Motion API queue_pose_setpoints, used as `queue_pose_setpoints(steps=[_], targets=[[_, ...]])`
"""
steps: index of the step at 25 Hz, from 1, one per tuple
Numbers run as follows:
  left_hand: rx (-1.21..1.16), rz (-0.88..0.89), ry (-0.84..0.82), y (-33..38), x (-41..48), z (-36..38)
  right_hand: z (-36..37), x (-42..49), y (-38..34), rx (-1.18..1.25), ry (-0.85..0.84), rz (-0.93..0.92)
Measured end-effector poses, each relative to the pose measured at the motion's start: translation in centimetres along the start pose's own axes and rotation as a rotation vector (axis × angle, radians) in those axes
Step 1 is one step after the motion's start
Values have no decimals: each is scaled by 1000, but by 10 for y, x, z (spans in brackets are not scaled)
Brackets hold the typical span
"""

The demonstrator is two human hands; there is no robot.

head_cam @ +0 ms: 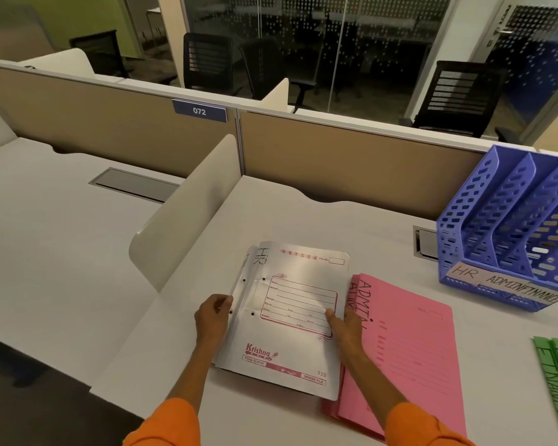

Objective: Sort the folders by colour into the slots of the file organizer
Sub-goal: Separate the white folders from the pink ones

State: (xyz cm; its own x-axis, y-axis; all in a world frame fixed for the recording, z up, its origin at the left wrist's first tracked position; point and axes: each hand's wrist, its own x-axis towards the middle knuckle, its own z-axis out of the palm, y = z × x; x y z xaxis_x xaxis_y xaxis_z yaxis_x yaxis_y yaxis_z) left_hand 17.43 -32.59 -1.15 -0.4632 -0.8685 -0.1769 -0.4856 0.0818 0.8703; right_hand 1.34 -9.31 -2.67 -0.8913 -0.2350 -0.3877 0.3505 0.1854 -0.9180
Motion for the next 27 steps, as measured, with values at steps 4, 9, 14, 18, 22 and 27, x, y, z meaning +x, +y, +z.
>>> queue_pose_setpoints(steps=[4,9,14,18,22,27], targets=[[14,-14,-109,-3,2,-6,17,-1,3,-29,-1,40],[67,16,-179,-1,-2,-1,20,1,6,-141,-30,61],[122,51,-140,-3,-6,9,20,-2,1,-271,-58,44],[141,83,-128,-6,-8,12,19,-6,-1,-495,-25,-58],[302,223,-61,2,-13,15,13,-14,-6,-673,-4,-219],[534,452,-72,11,-26,29,-3,-13,-6,-880,-13,-369]])
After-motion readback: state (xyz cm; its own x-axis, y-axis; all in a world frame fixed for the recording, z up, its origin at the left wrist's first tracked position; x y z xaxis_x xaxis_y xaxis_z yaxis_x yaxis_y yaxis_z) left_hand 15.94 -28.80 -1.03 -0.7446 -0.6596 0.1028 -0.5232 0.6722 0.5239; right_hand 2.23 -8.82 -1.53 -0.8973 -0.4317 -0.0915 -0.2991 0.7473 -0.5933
